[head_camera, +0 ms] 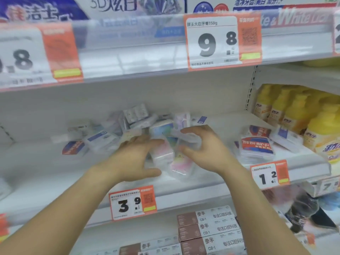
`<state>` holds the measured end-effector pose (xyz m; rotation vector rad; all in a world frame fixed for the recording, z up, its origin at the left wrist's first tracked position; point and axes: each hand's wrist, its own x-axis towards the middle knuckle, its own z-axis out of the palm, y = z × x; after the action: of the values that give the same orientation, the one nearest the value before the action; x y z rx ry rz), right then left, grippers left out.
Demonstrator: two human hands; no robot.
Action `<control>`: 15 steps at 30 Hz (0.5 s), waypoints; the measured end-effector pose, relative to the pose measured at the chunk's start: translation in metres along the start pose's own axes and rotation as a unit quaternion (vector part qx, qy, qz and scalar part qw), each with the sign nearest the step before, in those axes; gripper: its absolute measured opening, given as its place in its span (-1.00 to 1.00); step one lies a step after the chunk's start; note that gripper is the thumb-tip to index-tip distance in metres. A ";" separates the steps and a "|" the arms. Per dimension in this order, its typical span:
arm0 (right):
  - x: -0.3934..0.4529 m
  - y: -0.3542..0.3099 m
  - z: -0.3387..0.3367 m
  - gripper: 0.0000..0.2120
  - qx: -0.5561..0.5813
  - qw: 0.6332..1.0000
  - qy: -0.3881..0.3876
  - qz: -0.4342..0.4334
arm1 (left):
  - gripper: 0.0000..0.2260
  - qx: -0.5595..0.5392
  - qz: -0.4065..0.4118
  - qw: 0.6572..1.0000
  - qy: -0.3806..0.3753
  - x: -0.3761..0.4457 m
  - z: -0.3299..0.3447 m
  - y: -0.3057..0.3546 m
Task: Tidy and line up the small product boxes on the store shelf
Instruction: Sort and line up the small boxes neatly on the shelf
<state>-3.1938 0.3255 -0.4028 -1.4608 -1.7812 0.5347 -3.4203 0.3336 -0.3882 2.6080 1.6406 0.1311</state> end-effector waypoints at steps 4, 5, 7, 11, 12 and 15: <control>0.008 -0.010 0.022 -0.34 -0.051 0.996 -0.057 0.056 | -0.45 -0.061 0.011 0.997 0.056 -0.014 0.007 -0.025; 0.012 -0.007 0.026 -0.33 -0.051 0.994 -0.061 0.074 | -0.50 -0.081 0.010 0.994 0.076 -0.018 0.008 -0.031; 0.022 0.002 0.034 -0.36 -0.039 0.991 -0.059 0.112 | -0.54 -0.119 -0.002 0.987 0.113 -0.026 0.009 -0.042; 0.037 0.013 0.040 -0.70 -0.107 0.989 0.006 0.100 | -0.55 -0.152 -0.016 0.979 0.135 -0.034 0.015 -0.050; 0.039 0.013 0.039 -0.81 -0.099 0.990 0.041 0.090 | -0.53 -0.150 -0.017 0.980 0.130 -0.034 0.014 -0.050; 0.036 0.012 0.036 -0.90 -0.035 0.990 0.120 0.072 | -0.54 -0.158 -0.024 0.979 0.130 -0.032 0.011 -0.046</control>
<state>-3.2161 0.3684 -0.4233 -1.6376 -1.5294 0.3535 -3.4741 0.3242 -0.4045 2.3867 1.5950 0.6972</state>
